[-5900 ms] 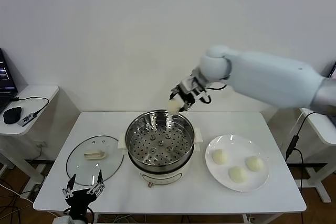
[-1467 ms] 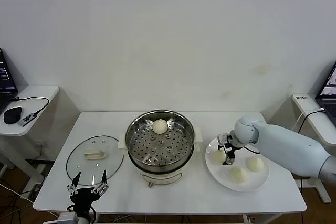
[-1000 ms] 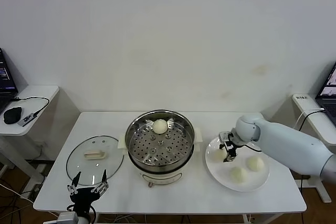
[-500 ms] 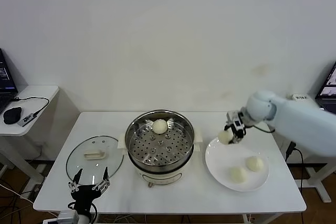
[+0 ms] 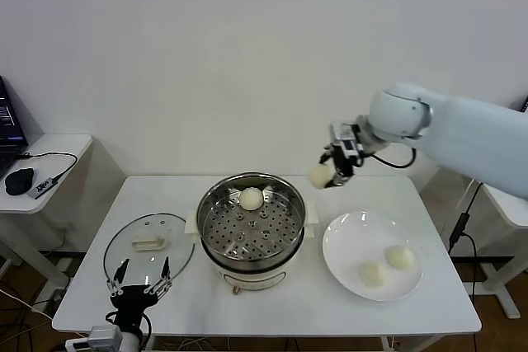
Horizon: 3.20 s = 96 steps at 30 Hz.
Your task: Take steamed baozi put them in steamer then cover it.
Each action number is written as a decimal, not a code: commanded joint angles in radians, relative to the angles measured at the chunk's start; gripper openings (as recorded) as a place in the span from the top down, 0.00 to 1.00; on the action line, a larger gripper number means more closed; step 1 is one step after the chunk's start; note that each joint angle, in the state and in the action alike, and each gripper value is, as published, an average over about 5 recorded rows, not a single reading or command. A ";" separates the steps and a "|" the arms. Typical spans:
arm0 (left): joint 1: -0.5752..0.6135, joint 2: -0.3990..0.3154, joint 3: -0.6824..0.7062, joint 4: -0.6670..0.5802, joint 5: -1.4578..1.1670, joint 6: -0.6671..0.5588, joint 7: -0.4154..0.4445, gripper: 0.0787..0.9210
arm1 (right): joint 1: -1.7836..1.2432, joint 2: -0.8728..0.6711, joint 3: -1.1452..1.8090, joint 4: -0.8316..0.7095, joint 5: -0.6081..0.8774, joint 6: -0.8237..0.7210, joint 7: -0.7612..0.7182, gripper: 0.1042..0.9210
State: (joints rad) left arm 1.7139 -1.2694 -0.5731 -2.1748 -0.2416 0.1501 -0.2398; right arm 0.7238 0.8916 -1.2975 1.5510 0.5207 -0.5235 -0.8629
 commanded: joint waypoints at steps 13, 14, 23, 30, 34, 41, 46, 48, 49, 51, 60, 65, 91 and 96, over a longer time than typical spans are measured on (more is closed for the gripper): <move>-0.004 0.009 -0.046 -0.002 -0.015 -0.001 -0.001 0.12 | -0.134 0.451 -0.015 -0.183 0.303 -0.205 0.229 0.38; -0.004 0.008 -0.047 -0.002 -0.015 -0.001 -0.001 0.12 | -0.144 0.459 -0.017 -0.195 0.299 -0.205 0.232 0.38; -0.004 0.002 -0.053 -0.006 -0.015 -0.001 -0.001 0.12 | -0.226 0.512 -0.020 -0.275 0.263 -0.207 0.245 0.38; -0.006 0.003 -0.053 0.000 -0.015 -0.001 0.000 0.12 | -0.258 0.526 -0.021 -0.304 0.239 -0.208 0.242 0.38; -0.011 0.005 -0.051 0.007 -0.015 -0.001 0.000 0.12 | -0.267 0.525 -0.023 -0.311 0.223 -0.208 0.239 0.37; -0.015 0.005 -0.047 0.010 -0.015 0.000 0.000 0.12 | -0.271 0.518 -0.020 -0.309 0.214 -0.207 0.233 0.30; -0.014 0.006 -0.046 0.008 -0.014 0.000 0.000 0.12 | -0.235 0.491 -0.012 -0.283 0.205 -0.206 0.204 0.15; -0.014 0.007 -0.047 0.004 -0.014 0.001 0.000 0.12 | -0.205 0.466 -0.008 -0.263 0.198 -0.204 0.182 0.13; -0.014 0.007 -0.047 0.002 -0.014 0.001 0.000 0.12 | -0.190 0.452 -0.005 -0.250 0.194 -0.203 0.169 0.12; -0.012 0.008 -0.047 -0.004 -0.014 0.002 0.000 0.12 | -0.156 0.414 -0.001 -0.217 0.184 -0.196 0.134 0.12; 0.000 0.010 -0.045 -0.031 -0.012 0.007 0.001 0.12 | 0.038 0.113 -0.050 0.014 0.049 -0.042 -0.087 0.12; 0.009 0.013 -0.041 -0.038 -0.009 0.007 0.002 0.12 | 0.075 -0.099 -0.070 0.119 -0.074 0.061 -0.168 0.12; 0.033 0.020 -0.021 -0.031 0.021 0.006 0.004 0.12 | -0.794 -0.580 0.437 0.168 -0.618 0.226 -0.195 0.12; 0.032 0.023 -0.030 -0.024 0.019 0.007 0.004 0.12 | -0.897 -0.529 0.501 0.124 -0.644 0.220 -0.163 0.12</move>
State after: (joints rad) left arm 1.7458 -1.2468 -0.6009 -2.2008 -0.2219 0.1565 -0.2362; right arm 0.0687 0.3958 -0.9480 1.6926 -0.0390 -0.3226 -1.0381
